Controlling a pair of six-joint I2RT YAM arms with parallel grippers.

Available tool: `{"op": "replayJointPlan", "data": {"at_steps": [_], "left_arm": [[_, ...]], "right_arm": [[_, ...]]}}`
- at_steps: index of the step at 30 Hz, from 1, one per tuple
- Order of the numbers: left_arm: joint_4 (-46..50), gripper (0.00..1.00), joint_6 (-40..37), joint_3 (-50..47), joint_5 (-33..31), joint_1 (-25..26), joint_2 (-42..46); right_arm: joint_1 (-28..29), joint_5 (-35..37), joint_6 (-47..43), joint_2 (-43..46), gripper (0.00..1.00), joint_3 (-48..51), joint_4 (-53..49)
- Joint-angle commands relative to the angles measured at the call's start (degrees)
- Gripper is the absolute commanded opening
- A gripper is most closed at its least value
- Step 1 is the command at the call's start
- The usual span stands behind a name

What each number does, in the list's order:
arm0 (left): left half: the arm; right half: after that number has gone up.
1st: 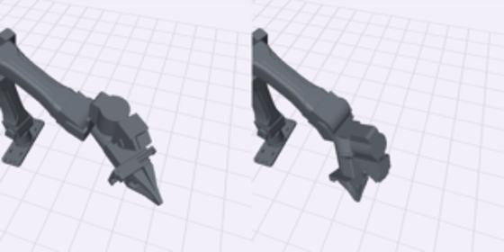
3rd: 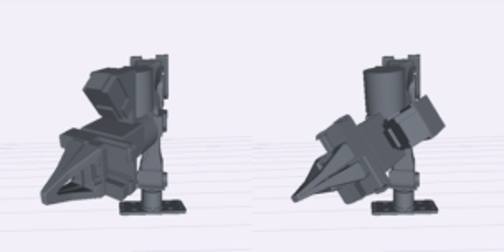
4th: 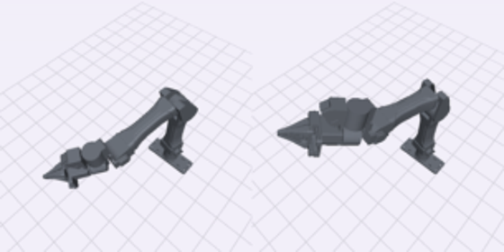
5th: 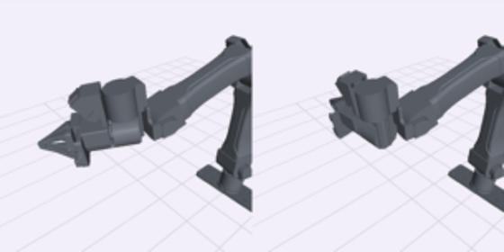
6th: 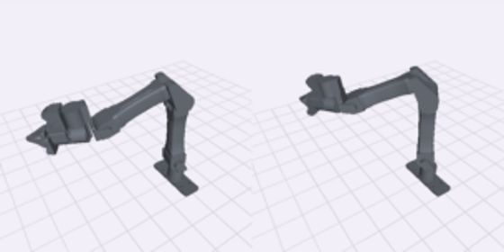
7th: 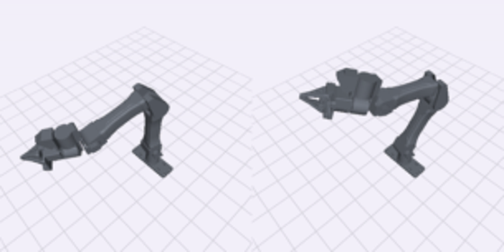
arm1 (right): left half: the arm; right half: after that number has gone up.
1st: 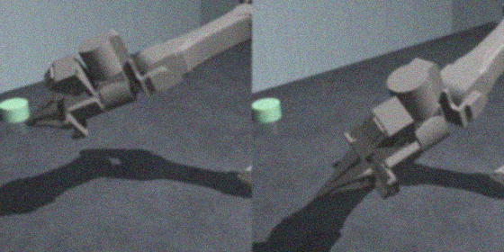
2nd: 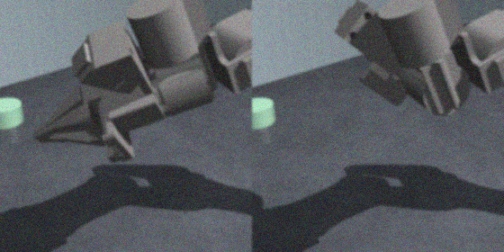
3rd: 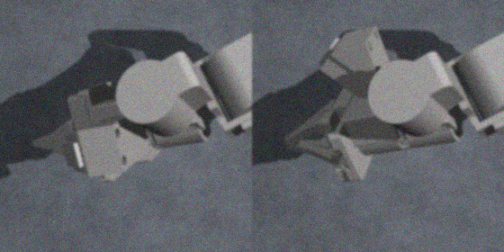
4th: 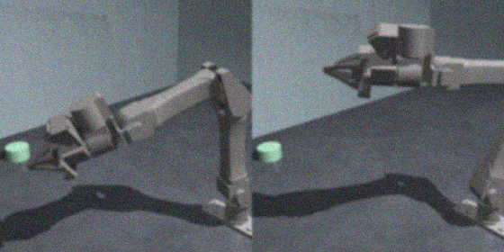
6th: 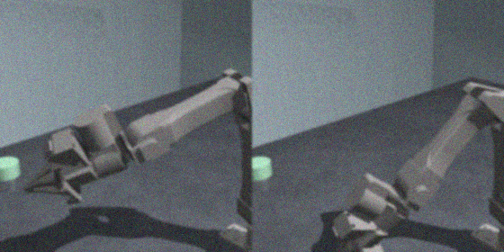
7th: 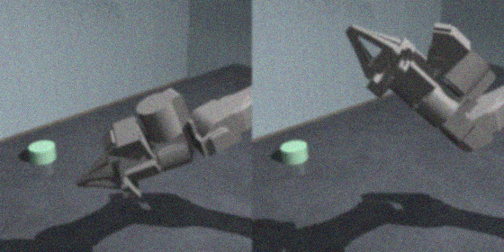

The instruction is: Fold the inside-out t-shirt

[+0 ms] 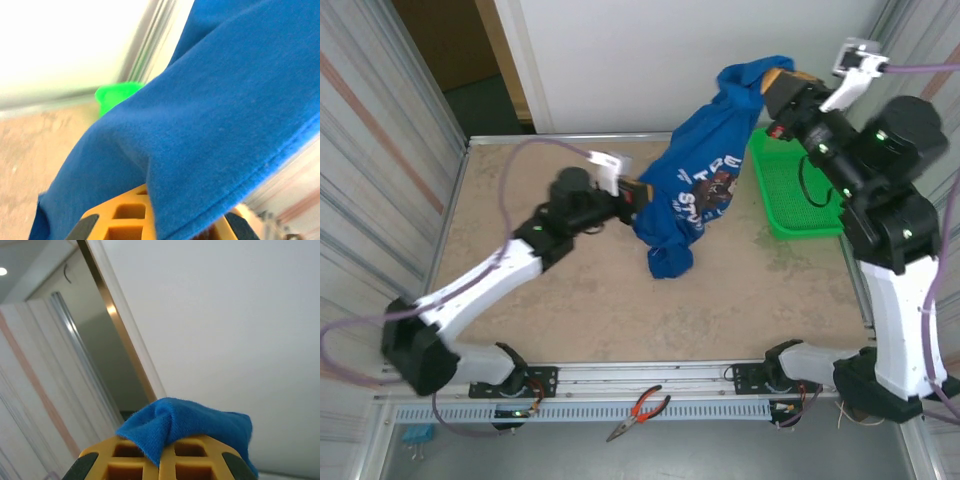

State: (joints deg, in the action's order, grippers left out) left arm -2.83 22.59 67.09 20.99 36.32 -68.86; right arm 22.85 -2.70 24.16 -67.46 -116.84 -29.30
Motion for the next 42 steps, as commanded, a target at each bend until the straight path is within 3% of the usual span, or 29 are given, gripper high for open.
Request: {"op": "replayJointPlan", "data": {"at_steps": [1, 5, 9, 13, 15, 16, 17, 18, 19, 21, 24, 30, 36, 39, 42], "left_arm": [[8.1, 0.00, 2.0, 3.7, 14.3, -3.4, 3.3], [10.9, 0.00, 3.1, 2.5, 13.7, -11.1, 2.9], [10.2, 0.00, 7.6, 0.3, 20.1, -22.2, -4.7], [10.2, 0.48, 9.3, 2.2, 21.8, -29.8, -15.0], [12.6, 0.60, 8.1, 4.9, 20.5, -31.1, -18.6], [14.3, 0.64, 7.1, 6.1, 19.4, -31.1, -19.7], [15.5, 0.67, 6.3, 6.9, 18.6, -31.0, -20.4], [16.3, 0.69, 6.1, 7.1, 18.1, -30.7, -20.5], [17.1, 0.71, 5.9, 6.4, 17.2, -30.3, -19.8], [17.8, 0.76, 4.7, 3.6, 15.0, -28.6, -17.0], [20.1, 0.78, 2.4, -2.9, 8.8, -23.2, -10.6], [19.8, 0.84, 0.2, -17.4, -12.9, -4.1, -2.5], [12.2, 0.89, -3.6, -21.5, -27.4, 11.8, -8.9], [8.5, 0.90, -6.7, -19.6, -28.7, 15.7, -15.0], [7.2, 0.90, -7.4, -16.4, -28.1, 16.5, -21.2]], "right_arm": [[-0.3, 3.1, -1.7, 1.0, 0.00, -1.6, 3.6], [-0.3, 2.7, 0.0, 0.2, 0.00, 3.2, 3.7], [-0.3, 5.1, 1.8, -1.3, 0.00, 11.7, 5.5], [-0.5, 8.0, 2.4, -8.5, 0.00, 17.5, 6.9], [-1.6, 7.9, 3.1, -14.7, 0.00, 18.2, 7.4], [-2.6, 5.3, 3.2, -18.8, 0.18, 17.4, 7.4], [-3.9, 1.6, 3.1, -23.3, 0.53, 15.5, 6.3], [-4.9, -0.8, 3.3, -26.9, 0.69, 13.2, 4.0], [-5.8, -2.9, 3.5, -30.4, 0.74, 10.6, 0.7], [-6.5, -5.9, 4.0, -32.4, 0.75, 11.4, -1.4], [-6.2, -8.7, 6.2, -27.5, 0.75, 23.5, 2.8], [-1.7, -6.6, 10.5, -16.1, 0.78, 51.9, 10.0], [0.0, -4.3, 13.1, -15.7, 0.80, 62.8, 13.5], [0.4, -2.4, 13.7, -17.2, 0.80, 63.7, 13.6], [0.1, 0.2, 14.5, -18.7, 0.79, 64.2, 12.9]]}}
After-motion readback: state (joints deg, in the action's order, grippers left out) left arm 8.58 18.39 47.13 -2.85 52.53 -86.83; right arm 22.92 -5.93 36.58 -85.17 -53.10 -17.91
